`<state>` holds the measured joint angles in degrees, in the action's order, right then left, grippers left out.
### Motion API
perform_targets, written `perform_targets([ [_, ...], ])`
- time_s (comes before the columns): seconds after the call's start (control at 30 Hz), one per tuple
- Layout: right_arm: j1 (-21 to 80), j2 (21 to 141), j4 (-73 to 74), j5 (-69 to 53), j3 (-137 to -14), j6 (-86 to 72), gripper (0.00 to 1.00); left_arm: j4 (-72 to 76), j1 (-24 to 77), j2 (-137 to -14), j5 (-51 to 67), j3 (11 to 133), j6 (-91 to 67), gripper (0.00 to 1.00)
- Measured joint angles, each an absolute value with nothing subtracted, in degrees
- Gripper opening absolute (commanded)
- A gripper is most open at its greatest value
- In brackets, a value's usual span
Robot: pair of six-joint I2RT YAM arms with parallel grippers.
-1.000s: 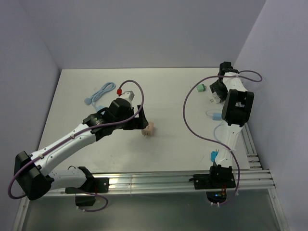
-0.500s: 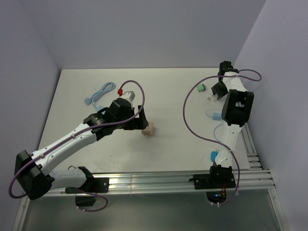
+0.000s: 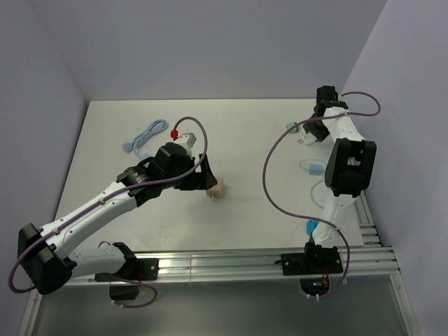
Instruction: Insert the plug
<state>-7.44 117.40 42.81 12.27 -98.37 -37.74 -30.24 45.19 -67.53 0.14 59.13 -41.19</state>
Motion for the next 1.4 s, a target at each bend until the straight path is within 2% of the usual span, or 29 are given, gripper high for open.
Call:
perform_targets([
  [0.07, -7.6, 115.9, 41.6, 11.4, -96.9, -36.9, 0.88, -29.9, 45.2, -66.7, 0.7, 58.8, -41.6, 0.89],
  [0.23, -7.6, 120.7, 43.1, 9.2, -102.7, -36.1, 0.97, -29.4, 45.2, -65.7, 1.8, 58.3, -42.9, 0.90],
  [0.37, -7.6, 126.8, 42.6, 9.4, -106.8, -36.1, 0.97, -29.2, 45.2, -65.7, 2.2, 58.2, -43.4, 0.90],
  [0.53, -7.8, 128.6, 42.8, 9.6, -107.2, -34.9, 0.93, -28.1, 45.2, -65.9, 2.5, 58.2, -44.1, 0.90],
  [0.67, -8.1, 131.4, 43.5, 10.1, -112.7, -33.0, 0.93, -27.3, 45.2, -66.9, 3.0, 58.2, -44.2, 0.90],
  [0.73, -8.3, 132.5, 43.5, 10.2, -114.0, -32.5, 0.88, -27.2, 45.2, -67.7, 3.2, 58.2, -44.2, 0.90],
  [0.87, -8.7, 134.3, 44.3, 10.2, -114.9, -32.0, 0.88, -27.2, 45.2, -68.8, 3.3, 58.2, -44.2, 0.90],
  [1.1, -8.9, 139.9, 49.4, 11.9, -124.0, -31.7, 0.86, -27.1, 45.2, -69.2, 3.7, 58.2, -44.2, 0.90],
  [1.4, -8.4, 140.0, 53.3, 13.6, -124.2, -30.5, 0.84, -26.9, 45.2, -69.2, 3.9, 58.2, -44.1, 0.90],
])
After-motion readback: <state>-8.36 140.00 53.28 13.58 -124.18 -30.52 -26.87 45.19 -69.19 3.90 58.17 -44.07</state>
